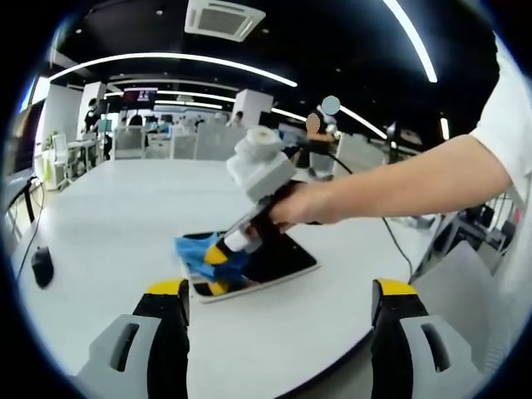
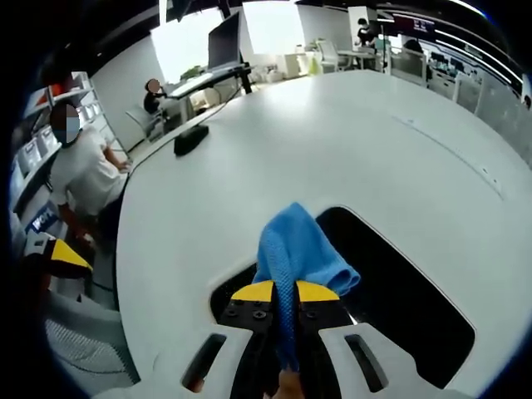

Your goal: Wipe the mirror surface with the cleaning cloth until all visible marks leave the cleaned area.

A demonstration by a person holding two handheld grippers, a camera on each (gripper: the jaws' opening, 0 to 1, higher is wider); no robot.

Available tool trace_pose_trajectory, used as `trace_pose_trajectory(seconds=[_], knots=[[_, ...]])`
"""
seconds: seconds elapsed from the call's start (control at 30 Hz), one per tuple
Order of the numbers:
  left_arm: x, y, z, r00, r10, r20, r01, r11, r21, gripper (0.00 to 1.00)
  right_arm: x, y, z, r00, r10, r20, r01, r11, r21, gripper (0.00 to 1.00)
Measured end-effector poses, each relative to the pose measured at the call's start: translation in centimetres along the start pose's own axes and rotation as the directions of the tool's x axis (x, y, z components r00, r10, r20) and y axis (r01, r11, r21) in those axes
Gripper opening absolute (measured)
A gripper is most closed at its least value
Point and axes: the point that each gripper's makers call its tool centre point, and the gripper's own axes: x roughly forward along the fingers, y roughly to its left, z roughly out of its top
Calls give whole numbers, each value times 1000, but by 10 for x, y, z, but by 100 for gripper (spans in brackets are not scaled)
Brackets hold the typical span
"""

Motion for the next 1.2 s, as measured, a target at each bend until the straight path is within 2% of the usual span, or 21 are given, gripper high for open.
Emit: trace_pose_trajectory(seconds=[0.57, 1.2], knots=[[0, 2, 1, 1000, 14, 6, -14, 1000, -9, 91, -9, -3, -8, 1000, -7, 3, 7, 1000, 4, 3], [0, 2, -1, 1000, 14, 1, -14, 1000, -12, 90, -13, -15, -14, 1000, -16, 5, 16, 1000, 17, 3]])
